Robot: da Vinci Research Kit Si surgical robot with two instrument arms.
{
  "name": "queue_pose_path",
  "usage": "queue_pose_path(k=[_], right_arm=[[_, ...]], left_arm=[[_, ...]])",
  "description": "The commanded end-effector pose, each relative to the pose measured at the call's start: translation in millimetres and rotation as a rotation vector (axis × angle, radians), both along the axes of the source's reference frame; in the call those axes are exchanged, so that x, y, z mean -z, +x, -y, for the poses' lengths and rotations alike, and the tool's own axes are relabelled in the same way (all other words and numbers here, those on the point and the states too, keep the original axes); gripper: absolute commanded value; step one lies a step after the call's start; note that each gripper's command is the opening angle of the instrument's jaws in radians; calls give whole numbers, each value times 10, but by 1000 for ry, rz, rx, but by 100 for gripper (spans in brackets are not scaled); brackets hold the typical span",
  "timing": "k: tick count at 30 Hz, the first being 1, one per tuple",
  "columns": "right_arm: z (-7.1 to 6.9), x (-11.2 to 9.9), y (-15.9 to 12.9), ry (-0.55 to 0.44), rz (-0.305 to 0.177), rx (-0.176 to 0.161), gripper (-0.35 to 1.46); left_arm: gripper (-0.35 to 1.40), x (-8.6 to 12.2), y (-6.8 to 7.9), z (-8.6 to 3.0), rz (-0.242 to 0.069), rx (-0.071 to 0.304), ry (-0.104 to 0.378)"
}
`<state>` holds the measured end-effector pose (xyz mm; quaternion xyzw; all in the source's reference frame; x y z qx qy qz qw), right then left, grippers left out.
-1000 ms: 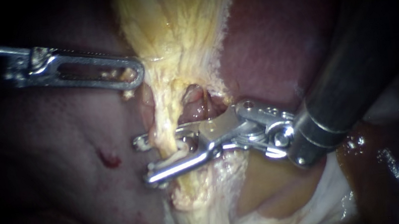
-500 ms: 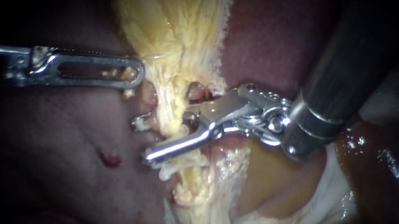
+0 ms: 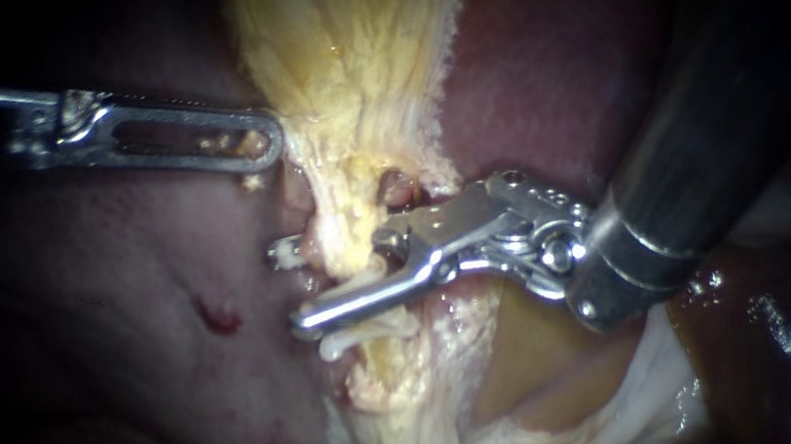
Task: Clipping third clip left tube
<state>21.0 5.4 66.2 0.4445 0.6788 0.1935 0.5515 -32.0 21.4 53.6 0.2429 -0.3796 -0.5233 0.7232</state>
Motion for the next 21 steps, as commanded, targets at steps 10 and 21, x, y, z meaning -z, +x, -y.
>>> queue_pose_path(k=[10, 21], right_arm=[[-5, 11, -8, 14, 40, -42, 47], [-4, 12, -13, 15, 43, -42, 39]], left_arm=[[-35, -1, 0, 0, 1, -1, 0], [-35, -3, 0, 1, 1, -1, -1]])
